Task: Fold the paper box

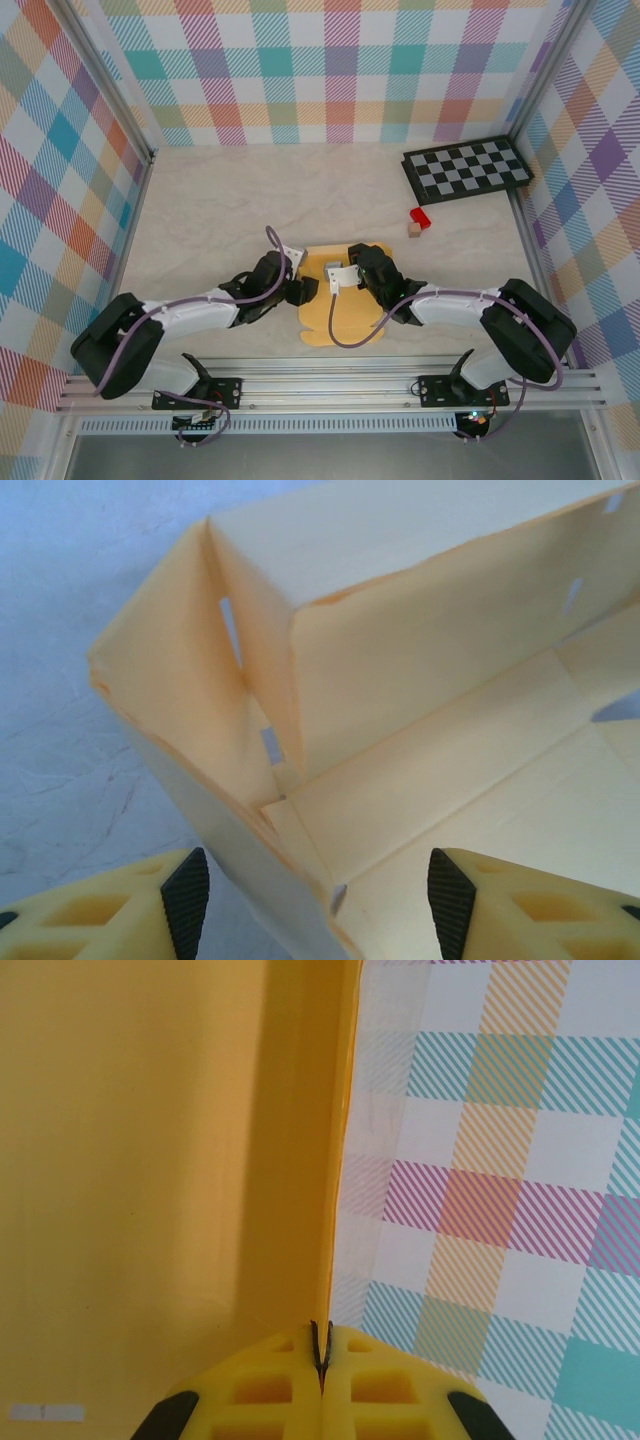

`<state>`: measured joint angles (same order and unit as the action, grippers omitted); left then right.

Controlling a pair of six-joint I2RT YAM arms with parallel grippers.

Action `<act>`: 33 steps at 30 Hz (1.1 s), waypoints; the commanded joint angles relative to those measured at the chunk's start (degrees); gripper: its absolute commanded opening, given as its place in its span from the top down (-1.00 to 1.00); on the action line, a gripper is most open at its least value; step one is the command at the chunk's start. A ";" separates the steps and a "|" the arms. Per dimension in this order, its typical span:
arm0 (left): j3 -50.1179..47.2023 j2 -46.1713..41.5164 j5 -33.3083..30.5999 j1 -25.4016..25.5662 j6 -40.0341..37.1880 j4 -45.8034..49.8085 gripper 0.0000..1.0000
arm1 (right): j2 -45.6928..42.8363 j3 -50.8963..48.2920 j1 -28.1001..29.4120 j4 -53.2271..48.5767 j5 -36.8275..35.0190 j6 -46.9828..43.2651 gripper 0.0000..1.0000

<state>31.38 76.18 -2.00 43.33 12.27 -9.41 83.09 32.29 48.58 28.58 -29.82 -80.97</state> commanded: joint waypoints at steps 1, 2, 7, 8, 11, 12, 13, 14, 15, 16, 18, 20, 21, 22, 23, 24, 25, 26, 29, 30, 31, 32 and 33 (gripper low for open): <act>2.14 -7.51 1.37 0.52 -3.55 5.14 -0.32 | 1.01 0.49 -0.72 2.51 -1.18 1.98 1.00; 1.49 -10.16 -0.88 0.48 -3.53 6.21 -0.35 | 1.34 0.53 -1.23 3.99 -1.17 1.80 1.00; -3.80 -19.05 -10.91 -2.32 -1.62 5.60 -0.53 | 2.15 0.70 -4.04 14.52 -0.38 1.60 1.00; -4.53 -19.68 -11.57 -3.69 -0.86 5.07 -0.52 | 2.31 0.76 -4.51 16.35 0.23 1.35 1.00; -6.48 -18.96 -11.89 -8.28 1.22 1.64 -0.49 | 3.61 0.44 -5.24 22.25 2.08 -1.82 1.00; -6.84 -17.79 -10.79 -10.03 1.65 -0.05 -0.49 | 4.56 0.50 -5.43 23.75 2.66 -3.14 1.00; -6.87 -16.38 -9.74 -11.48 2.08 -1.02 -0.48 | 5.65 0.46 -5.51 25.14 3.21 -4.22 1.00; -6.49 -14.41 -8.51 -13.09 2.52 -1.79 -0.47 | 6.99 0.47 -5.79 26.71 3.75 -5.45 1.00; -5.73 -12.37 -7.20 -14.67 2.81 -2.34 -0.46 | 8.67 0.46 -6.12 28.18 4.19 -6.54 1.00; -4.96 -10.47 -6.36 -15.67 2.92 -2.73 -0.45 | 10.28 0.49 -6.48 29.98 4.55 -7.25 1.00; -3.26 -6.62 -4.87 -17.34 2.61 -3.96 -0.41 | 13.32 0.76 -7.22 32.42 5.05 -7.79 1.00; -1.37 -3.28 -3.23 -17.91 0.91 -5.13 -0.38 | 15.71 1.10 -7.68 33.86 5.29 -8.27 1.00; -0.08 -1.65 -1.95 -18.01 -0.43 -5.27 -0.36 | 17.05 1.26 -7.86 34.84 5.21 -8.51 1.00; 1.07 -0.27 -0.39 -18.10 -1.76 -5.35 -0.34 | 18.03 1.41 -8.03 35.44 5.22 -8.63 1.00; 2.31 1.18 1.37 -18.11 -3.12 -5.33 -0.32 | 18.90 1.63 -8.14 35.69 5.21 -8.74 1.00; 3.32 2.54 3.29 -18.11 -4.46 -5.59 -0.30 | 19.66 1.60 -8.24 36.06 5.22 -8.78 1.00; 3.91 3.64 5.04 -18.08 -5.73 -6.21 -0.29 | 20.25 1.68 -8.32 36.40 5.17 -8.70 1.00; 4.20 4.37 6.24 -18.14 -6.68 -6.78 -0.29 | 20.52 1.64 -8.32 36.63 5.13 -8.62 1.00; 4.22 6.39 8.76 -18.11 -9.74 -9.39 -0.30 | 20.97 1.72 -8.53 36.24 5.04 -7.88 1.00; 4.43 7.26 9.24 -18.11 -10.31 -9.86 -0.31 | 21.02 1.73 -8.59 36.04 5.09 -7.74 1.00; 4.92 8.21 10.08 -18.11 -10.80 -9.93 -0.31 | 20.98 1.73 -8.59 36.05 5.04 -7.66 1.00; 5.41 9.14 10.78 -18.14 -11.23 -9.78 -0.31 | 20.89 1.78 -8.60 35.86 5.11 -7.56 1.00; 6.07 10.31 11.19 -18.11 -11.74 -9.40 -0.31 | 20.80 1.97 -8.67 35.19 5.17 -7.41 1.00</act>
<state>35.35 84.12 5.13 25.82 4.38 -16.80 103.35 33.12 40.14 63.81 -25.71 -88.18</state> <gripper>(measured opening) 0.655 0.049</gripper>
